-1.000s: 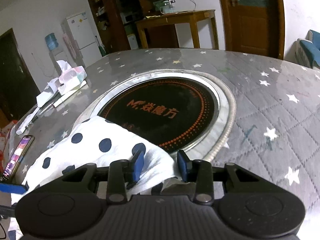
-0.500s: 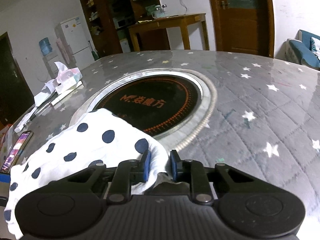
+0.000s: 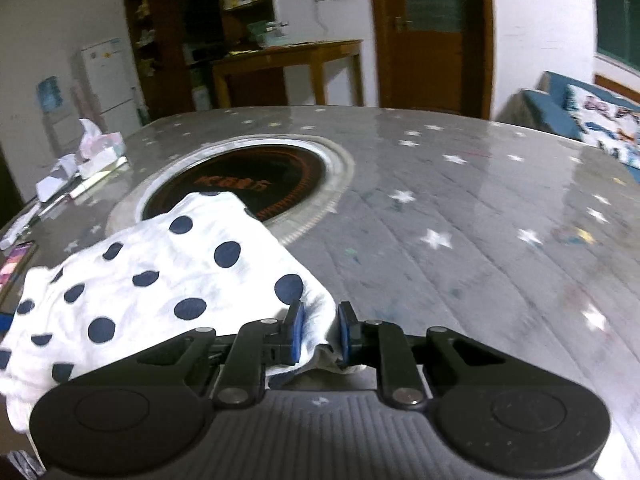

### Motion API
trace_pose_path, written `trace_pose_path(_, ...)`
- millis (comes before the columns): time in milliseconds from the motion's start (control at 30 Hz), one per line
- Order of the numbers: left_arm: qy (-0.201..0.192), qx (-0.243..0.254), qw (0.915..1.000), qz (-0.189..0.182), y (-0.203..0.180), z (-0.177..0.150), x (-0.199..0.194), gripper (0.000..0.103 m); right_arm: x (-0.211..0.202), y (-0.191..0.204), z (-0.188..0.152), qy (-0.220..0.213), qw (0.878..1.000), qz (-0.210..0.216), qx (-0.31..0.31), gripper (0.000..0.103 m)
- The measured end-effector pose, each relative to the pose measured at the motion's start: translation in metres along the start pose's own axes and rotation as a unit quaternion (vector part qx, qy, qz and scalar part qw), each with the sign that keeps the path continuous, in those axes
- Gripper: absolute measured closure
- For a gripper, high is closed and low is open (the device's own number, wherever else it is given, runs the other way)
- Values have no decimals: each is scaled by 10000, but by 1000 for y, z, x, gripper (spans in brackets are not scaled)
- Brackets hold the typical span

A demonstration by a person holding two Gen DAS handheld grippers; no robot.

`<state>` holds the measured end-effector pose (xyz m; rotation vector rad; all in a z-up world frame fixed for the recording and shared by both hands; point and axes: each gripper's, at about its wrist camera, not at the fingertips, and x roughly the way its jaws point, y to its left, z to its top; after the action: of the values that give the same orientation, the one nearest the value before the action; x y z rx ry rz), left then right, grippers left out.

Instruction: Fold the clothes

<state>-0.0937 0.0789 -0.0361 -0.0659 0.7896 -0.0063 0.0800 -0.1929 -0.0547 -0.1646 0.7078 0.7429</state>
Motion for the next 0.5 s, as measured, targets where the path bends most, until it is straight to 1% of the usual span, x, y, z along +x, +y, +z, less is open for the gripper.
trace_pose_path(33, -27, 25, 10000, -34, 0, 2, 3, 60, -5, -2, -4, -17, 9999, -97, 43, 86)
trace_pose_path(100, -75, 60, 9999, -101, 0, 8, 12, 64, -16, -6, -12, -60, 9993, -323, 169, 86)
trace_pose_path(167, -121, 99, 9997, -174, -1, 16, 21, 64, -27, -12, -21, -106, 9979, -531, 357, 86)
trace_pose_path(233, -173, 160, 9994, -257, -2, 24, 31, 72, -38, -17, -31, -149, 9957, -728, 550, 86)
trace_pose_path(300, -208, 259, 9989, -328, -6, 35, 43, 72, -49, -22, -39, -186, 9929, -936, 714, 86)
trace_pose_path(400, -254, 492, 9976, -422, -16, 51, 61, 72, -62, -25, -49, -209, 9889, -1246, 788, 86)
trace_pose_path(500, -250, 611, 9965, -509, -20, 67, 76, 72, -71, -32, -54, -218, 9853, -1377, 984, 85)
